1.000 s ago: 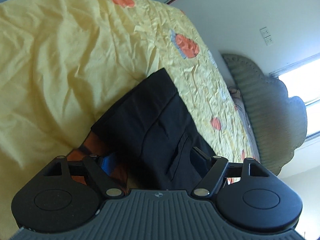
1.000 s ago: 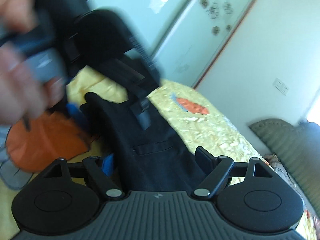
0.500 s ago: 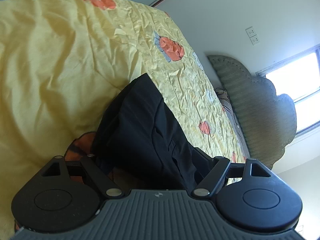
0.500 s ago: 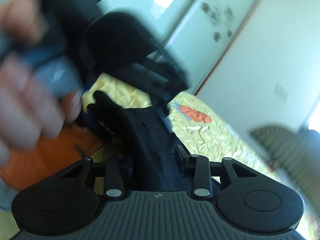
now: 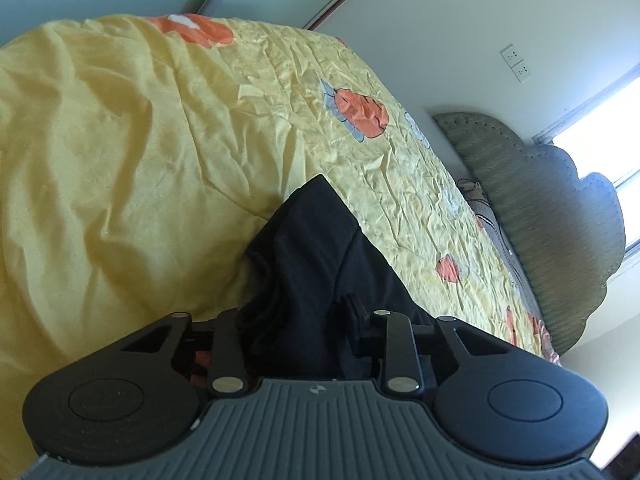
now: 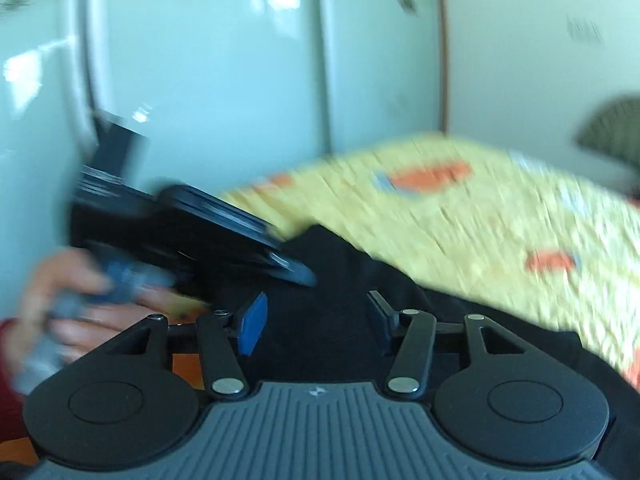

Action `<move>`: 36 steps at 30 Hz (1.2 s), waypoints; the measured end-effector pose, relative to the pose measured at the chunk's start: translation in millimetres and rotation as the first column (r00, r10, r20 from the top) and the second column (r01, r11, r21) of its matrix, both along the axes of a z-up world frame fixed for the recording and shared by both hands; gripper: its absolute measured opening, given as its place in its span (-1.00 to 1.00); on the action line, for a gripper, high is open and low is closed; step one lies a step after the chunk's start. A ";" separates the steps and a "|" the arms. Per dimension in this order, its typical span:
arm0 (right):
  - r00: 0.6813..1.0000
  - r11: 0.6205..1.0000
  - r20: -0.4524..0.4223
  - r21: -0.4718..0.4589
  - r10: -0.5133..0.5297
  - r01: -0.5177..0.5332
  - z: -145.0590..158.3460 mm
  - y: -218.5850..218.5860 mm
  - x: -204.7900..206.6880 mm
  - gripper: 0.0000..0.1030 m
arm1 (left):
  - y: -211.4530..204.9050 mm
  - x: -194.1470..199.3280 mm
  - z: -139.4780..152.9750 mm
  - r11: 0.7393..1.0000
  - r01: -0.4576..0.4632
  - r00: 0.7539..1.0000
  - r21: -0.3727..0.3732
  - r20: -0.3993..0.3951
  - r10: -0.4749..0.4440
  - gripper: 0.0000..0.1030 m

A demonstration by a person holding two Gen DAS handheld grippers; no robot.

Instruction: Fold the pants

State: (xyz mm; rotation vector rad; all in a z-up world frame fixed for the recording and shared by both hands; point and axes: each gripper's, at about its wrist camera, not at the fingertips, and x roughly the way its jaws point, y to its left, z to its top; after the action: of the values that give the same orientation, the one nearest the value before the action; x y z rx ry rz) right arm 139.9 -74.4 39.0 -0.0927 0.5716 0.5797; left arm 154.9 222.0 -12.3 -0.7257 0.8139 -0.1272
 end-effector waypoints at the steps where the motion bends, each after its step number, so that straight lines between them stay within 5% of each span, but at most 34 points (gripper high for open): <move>1: 0.999 0.999 -0.036 -0.032 -0.028 0.027 -8.9 2.2 13.3 0.03 | -2.1 -1.2 0.9 1.000 0.001 1.000 0.017 0.007 -0.001 -0.46; 6: 0.996 0.997 -0.071 -0.051 -0.054 0.051 -26.3 5.7 19.5 0.03 | -15.3 -9.1 11.7 0.992 0.006 0.998 0.125 0.067 -0.015 -0.56; 20: 0.992 0.974 -0.075 0.199 -0.097 0.110 -7.3 1.1 33.9 0.03 | -73.6 -48.9 63.7 0.951 -0.019 0.967 0.309 0.249 -0.061 -0.62; 36: 0.971 0.894 -0.036 0.385 -0.235 0.231 4.7 -88.2 -17.3 0.03 | -179.4 -91.4 94.0 0.902 0.080 0.891 0.425 0.374 -0.255 -0.63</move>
State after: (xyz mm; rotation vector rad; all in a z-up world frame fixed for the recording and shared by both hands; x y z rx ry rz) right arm 122.5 -162.6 43.8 0.3445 0.4390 0.4472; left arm 63.5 42.7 81.7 -0.2177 0.4593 -0.2600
